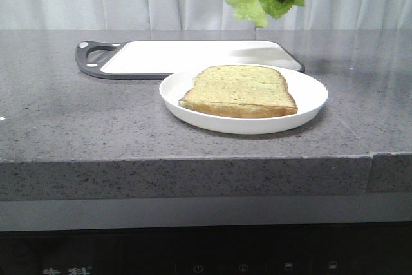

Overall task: Left arm grabs bread, right arm adds lettuce
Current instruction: 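Reach the right gripper to the lettuce leaf and grasp it, then carry the lettuce with the right gripper onto the bottom slice and release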

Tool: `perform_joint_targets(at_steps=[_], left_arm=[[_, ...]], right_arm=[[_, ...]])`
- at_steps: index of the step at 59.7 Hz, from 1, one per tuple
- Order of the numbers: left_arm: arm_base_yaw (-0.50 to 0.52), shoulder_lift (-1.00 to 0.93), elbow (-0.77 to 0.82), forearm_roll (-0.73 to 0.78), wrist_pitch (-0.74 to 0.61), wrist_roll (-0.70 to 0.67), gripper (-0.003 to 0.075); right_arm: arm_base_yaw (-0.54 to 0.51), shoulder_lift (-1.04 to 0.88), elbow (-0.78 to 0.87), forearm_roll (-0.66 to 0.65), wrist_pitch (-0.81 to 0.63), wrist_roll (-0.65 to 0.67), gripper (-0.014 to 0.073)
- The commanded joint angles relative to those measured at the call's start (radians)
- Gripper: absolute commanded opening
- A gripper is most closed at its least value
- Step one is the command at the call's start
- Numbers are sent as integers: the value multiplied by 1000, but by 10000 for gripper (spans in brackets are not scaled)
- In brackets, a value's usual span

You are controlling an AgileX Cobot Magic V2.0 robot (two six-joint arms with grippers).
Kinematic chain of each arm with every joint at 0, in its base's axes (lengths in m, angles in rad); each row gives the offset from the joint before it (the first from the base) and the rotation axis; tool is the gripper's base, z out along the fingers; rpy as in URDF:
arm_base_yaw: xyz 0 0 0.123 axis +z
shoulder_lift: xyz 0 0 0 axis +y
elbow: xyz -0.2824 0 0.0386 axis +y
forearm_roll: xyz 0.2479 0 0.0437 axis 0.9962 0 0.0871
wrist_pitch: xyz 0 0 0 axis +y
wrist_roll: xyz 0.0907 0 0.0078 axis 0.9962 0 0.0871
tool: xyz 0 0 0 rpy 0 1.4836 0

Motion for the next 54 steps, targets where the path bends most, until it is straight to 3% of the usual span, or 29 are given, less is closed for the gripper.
perform_joint_targets(at_steps=[1, 13, 41, 47, 54], left_arm=[[4, -11, -31, -8, -96, -2, -21], [4, -6, -31, -8, -96, -2, -21], [4, -6, -33, -8, -96, -2, -21], [4, -6, -33, -8, -96, -2, -21], [4, -6, -33, -8, -96, -2, -21]], right_arm=[[54, -180, 179, 18, -168, -10, -13], [171, -323, 462, 30, -313, -10, -15], [198, -283, 491, 108, -227, -7, -12], [198, -283, 491, 108, -207, -7, 38], [198, -283, 491, 108, -191, -7, 160]])
